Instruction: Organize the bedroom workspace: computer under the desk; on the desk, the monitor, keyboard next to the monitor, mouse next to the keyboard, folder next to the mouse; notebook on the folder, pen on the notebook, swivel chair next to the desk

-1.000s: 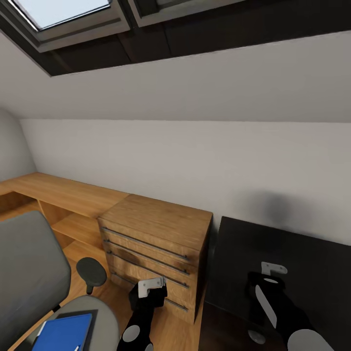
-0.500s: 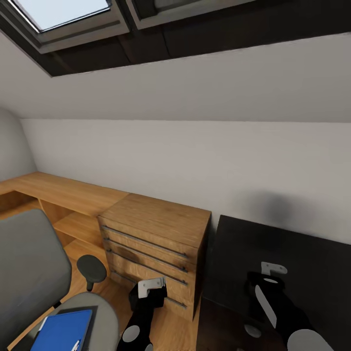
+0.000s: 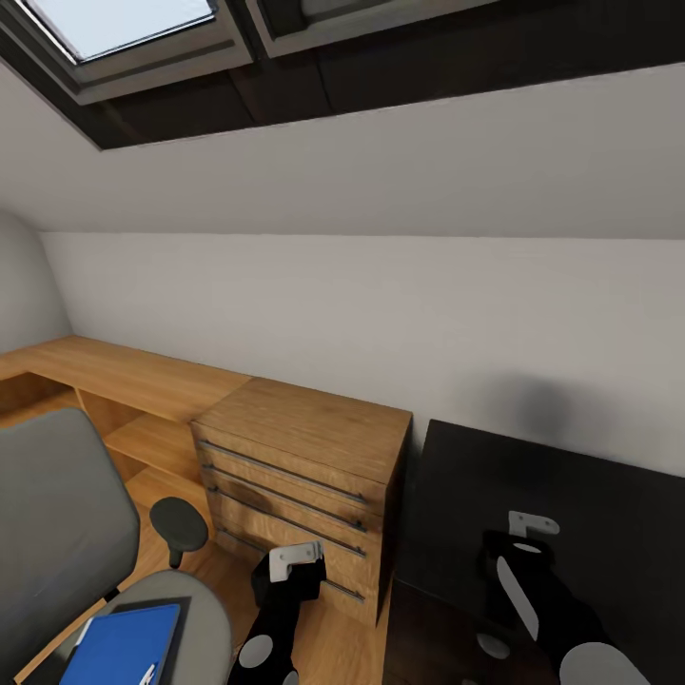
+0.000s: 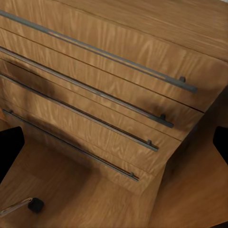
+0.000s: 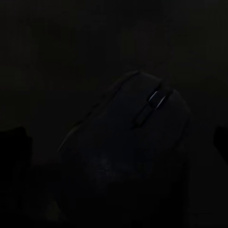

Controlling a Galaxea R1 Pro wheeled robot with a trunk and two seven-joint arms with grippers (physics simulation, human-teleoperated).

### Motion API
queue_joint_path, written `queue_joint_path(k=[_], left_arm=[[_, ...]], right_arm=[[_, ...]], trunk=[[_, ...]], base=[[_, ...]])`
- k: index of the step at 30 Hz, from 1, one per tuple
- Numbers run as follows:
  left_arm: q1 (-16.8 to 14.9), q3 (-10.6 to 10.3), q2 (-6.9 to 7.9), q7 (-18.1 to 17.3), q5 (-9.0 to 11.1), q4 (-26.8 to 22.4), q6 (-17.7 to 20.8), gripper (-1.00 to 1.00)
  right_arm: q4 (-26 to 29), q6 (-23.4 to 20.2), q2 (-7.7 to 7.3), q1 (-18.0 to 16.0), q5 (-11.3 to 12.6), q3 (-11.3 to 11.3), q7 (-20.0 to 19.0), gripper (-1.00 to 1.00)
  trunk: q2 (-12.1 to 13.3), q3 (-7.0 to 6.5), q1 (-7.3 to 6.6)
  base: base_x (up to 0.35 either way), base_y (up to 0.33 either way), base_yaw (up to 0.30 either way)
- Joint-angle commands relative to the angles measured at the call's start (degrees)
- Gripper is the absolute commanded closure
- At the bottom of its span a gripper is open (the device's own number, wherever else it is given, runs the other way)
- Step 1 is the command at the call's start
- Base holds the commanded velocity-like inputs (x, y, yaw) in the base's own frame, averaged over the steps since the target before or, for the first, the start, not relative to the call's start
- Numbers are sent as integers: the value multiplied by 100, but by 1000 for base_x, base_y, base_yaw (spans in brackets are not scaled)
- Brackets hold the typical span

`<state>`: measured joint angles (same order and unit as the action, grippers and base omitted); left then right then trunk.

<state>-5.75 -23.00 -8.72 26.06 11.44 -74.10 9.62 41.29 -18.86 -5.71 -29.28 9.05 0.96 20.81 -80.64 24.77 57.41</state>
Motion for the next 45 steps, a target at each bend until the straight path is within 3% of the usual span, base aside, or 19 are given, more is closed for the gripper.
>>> queue_joint_path(k=[1, 2, 3, 28, 29, 33, 45], left_arm=[[-5, -11, 2, 40, 34, -8, 22, -100], [-5, -11, 2, 40, 34, -8, 22, -100], [-5, -11, 0, 40, 34, -4, 22, -100], [-5, -11, 2, 40, 30, 0, 22, -100], [-5, -11, 2, 40, 34, 6, 22, -100], [-5, -11, -3, 47, 34, 9, 22, -100], [-5, -12, -6, 50, 34, 9, 22, -100]], right_arm=[[-121, -53, -1, 1, 97, -10, 13, -100], [-121, -54, -1, 1, 97, -11, 12, -100], [-121, -57, 0, 1, 97, -15, 7, 100], [-62, -47, 24, 1, 88, -51, 2, 100], [-51, -31, 26, 1, 79, -176, 2, 100], [-51, -23, 26, 1, 79, -252, 2, 100], [-51, -19, 76, 1, 81, -296, -19, 100]], trunk=[[-3, 8, 0], [-3, 8, 0], [-3, 8, 0], [-3, 8, 0], [-3, 8, 0], [-3, 8, 0], [478, -208, -263]], base=[[0, 0, 0], [0, 0, 0], [0, 0, 0], [0, 0, 0], [-143, 0, 0], [-61, 0, 0], [-3, 0, 0]])
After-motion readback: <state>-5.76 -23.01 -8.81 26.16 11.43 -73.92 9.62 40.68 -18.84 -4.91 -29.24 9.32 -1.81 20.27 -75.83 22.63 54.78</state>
